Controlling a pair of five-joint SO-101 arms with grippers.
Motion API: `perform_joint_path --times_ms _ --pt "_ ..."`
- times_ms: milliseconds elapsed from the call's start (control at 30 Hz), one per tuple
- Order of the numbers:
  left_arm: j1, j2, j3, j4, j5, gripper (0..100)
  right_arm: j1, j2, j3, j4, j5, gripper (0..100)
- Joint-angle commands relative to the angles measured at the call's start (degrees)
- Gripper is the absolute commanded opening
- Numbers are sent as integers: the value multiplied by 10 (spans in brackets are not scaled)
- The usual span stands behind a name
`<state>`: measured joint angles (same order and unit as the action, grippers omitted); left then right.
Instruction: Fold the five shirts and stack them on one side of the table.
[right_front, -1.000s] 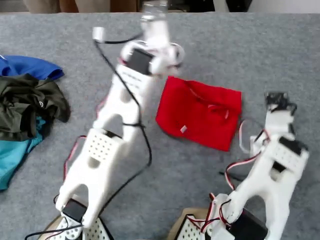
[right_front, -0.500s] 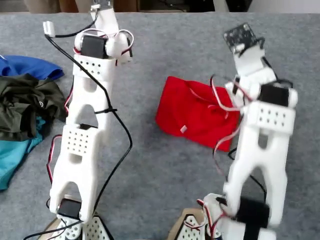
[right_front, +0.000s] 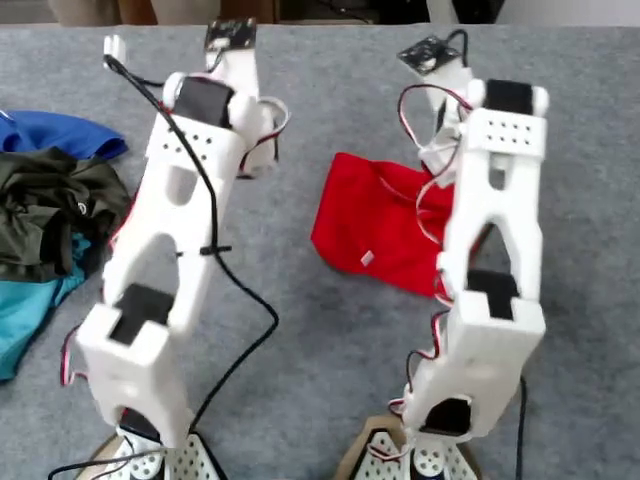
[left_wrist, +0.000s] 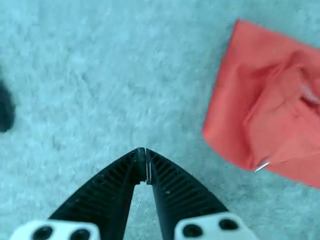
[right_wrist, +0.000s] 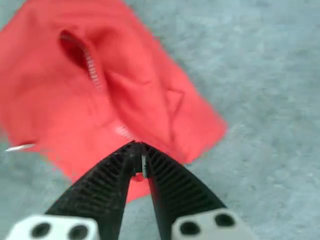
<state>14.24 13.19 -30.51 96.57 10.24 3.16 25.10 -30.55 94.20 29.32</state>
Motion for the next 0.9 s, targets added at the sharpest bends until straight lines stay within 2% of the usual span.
perform_joint_path --times_ms 0,200,300,433,533,600,867 --pt "-10 -80 168 -69 25 19 -35 8 -38 34 -1 5" --pt "2 -183 444 -272 33 19 -38 59 -38 7 -18 5" --pt "3 -226 550 -378 60 19 -30 91 -38 10 -18 5" --pt "-1 -246 664 -532 67 19 -23 95 -38 14 -27 5" --pt "-1 -245 715 -617 66 19 -27 93 -42 29 -28 5" --pt "-2 -246 732 -650 65 19 -27 96 -38 20 -28 5" --pt "-3 -246 736 -654 64 20 4 151 -24 -130 -27 5"
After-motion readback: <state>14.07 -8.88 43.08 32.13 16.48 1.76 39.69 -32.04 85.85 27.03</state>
